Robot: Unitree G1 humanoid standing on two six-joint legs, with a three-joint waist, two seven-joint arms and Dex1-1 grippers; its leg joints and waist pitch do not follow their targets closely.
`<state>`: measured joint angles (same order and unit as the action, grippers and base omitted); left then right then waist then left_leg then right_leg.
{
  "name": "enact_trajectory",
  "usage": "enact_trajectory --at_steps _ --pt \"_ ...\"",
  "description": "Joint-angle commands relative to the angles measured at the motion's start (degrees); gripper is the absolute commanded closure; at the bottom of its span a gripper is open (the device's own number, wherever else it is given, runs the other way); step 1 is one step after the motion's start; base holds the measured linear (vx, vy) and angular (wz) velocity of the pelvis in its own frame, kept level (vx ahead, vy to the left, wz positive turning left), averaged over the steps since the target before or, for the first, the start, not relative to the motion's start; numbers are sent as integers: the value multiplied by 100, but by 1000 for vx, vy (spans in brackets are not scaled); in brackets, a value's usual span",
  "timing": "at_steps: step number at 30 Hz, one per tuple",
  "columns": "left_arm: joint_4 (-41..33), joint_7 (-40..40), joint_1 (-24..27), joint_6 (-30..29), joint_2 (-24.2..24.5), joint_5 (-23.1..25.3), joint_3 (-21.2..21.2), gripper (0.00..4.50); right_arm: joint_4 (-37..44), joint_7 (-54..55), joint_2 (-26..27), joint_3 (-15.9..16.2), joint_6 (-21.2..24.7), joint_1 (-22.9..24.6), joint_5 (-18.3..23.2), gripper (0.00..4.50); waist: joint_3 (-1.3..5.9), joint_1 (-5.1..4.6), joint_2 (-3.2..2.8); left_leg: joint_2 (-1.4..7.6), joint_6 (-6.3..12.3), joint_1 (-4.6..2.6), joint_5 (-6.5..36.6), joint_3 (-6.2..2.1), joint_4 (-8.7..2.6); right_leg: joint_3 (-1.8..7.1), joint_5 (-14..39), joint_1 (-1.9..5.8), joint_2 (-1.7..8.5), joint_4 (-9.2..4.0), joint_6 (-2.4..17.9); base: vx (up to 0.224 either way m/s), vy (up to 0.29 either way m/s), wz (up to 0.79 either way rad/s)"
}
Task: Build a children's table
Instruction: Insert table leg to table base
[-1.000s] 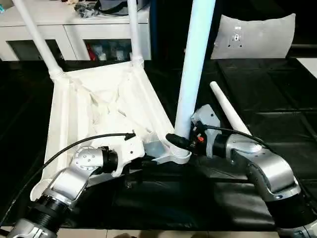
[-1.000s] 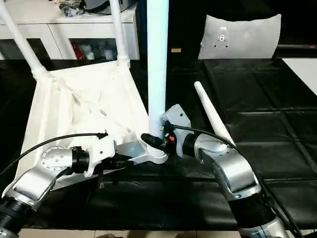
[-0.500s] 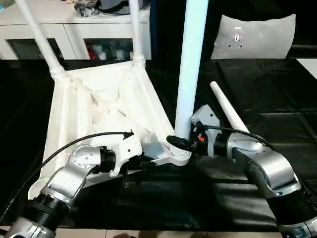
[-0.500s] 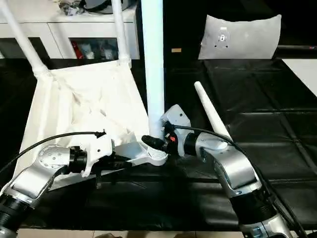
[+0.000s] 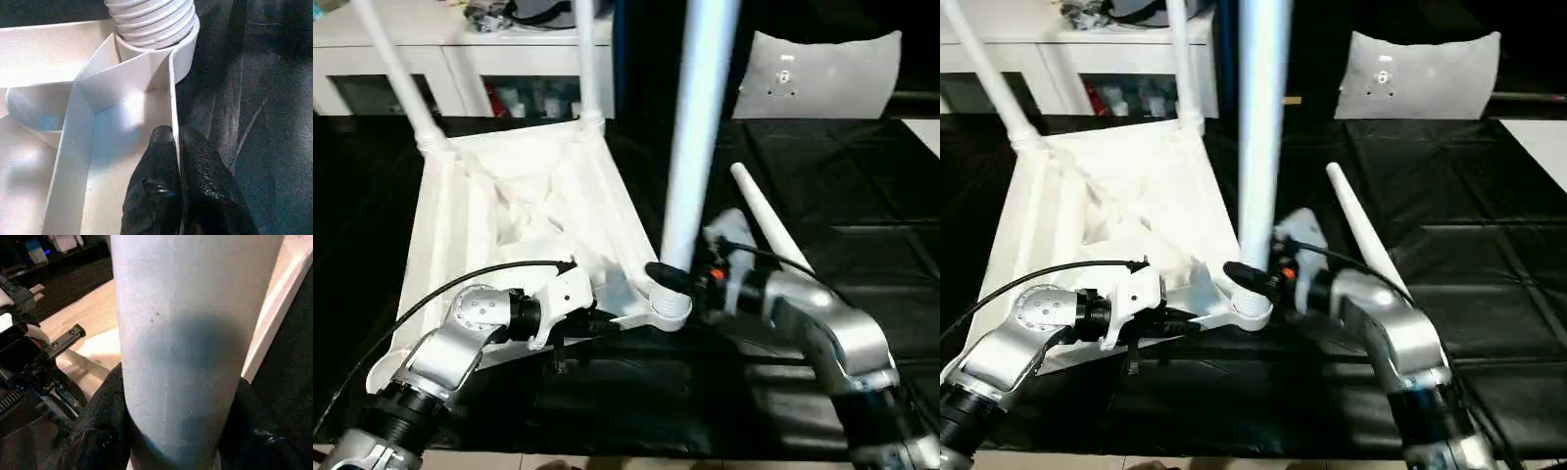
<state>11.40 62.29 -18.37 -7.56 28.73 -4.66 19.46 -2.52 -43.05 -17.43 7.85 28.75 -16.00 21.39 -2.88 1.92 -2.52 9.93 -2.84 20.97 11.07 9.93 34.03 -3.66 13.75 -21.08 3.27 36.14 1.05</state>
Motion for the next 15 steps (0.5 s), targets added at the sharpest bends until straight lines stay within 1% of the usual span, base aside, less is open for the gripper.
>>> enact_trajectory --at_steps 1,2,4,5,7,8,10,11,14,15 --pt "-10 79 -12 131 16 -140 -85 450 -462 26 -82 156 65 388 -299 261 267 18 59 341 198 -39 930 -116 -400 353 829 178 519 -510 1174 0 0 0" --pt "-10 79 -12 131 16 -140 -85 450 -462 26 -82 156 65 388 -299 261 270 19 57 341 181 -45 971 -124 -409 351 914 184 522 -513 1162 0 0 0" --pt "2 52 -11 134 9 -141 -119 450 -448 -12 -63 193 -242 684 -335 261 265 23 56 344 177 -47 999 -121 -409 356 946 175 525 -523 1149 0 0 0" --pt "-8 62 -4 124 13 -142 -130 450 -422 -39 -103 259 -464 819 -417 261 257 27 53 343 178 -36 1024 -122 -415 361 930 174 526 -534 1103 0 0 0" --pt "-21 79 7 114 20 -144 -137 450 -396 -45 -144 316 -686 900 -522 261 258 23 61 340 207 -37 1001 -125 -420 357 855 176 519 -527 1105 0 0 0" --pt "-22 79 8 112 19 -146 -139 450 -397 -46 -140 309 -692 903 -517 261 252 22 59 339 219 -36 1010 -127 -427 351 875 171 515 -529 1111 0 0 0" --pt "-48 78 38 82 13 -182 -171 450 -450 -44 -61 144 -808 933 -410 261 244 21 47 346 222 -39 1084 -136 -438 351 974 170 522 -537 1113 0 0 0" --pt "-53 79 45 78 14 -188 -180 450 -518 -39 -15 57 -883 942 -351 261 243 15 57 345 222 -38 1117 -134 -439 353 994 168 519 -543 1115 0 0 0" --pt "-58 84 55 78 20 -194 -190 450 -584 -54 22 -10 -944 961 -284 261 234 16 54 347 219 -33 1193 -140 -452 355 1092 167 525 -554 1105 0 0 0" --pt "-58 93 60 78 37 -189 -191 450 -656 -83 53 -62 -1051 986 -242 261 229 18 52 350 219 -33 1221 -140 -455 356 1129 160 529 -562 1097 0 0 0"
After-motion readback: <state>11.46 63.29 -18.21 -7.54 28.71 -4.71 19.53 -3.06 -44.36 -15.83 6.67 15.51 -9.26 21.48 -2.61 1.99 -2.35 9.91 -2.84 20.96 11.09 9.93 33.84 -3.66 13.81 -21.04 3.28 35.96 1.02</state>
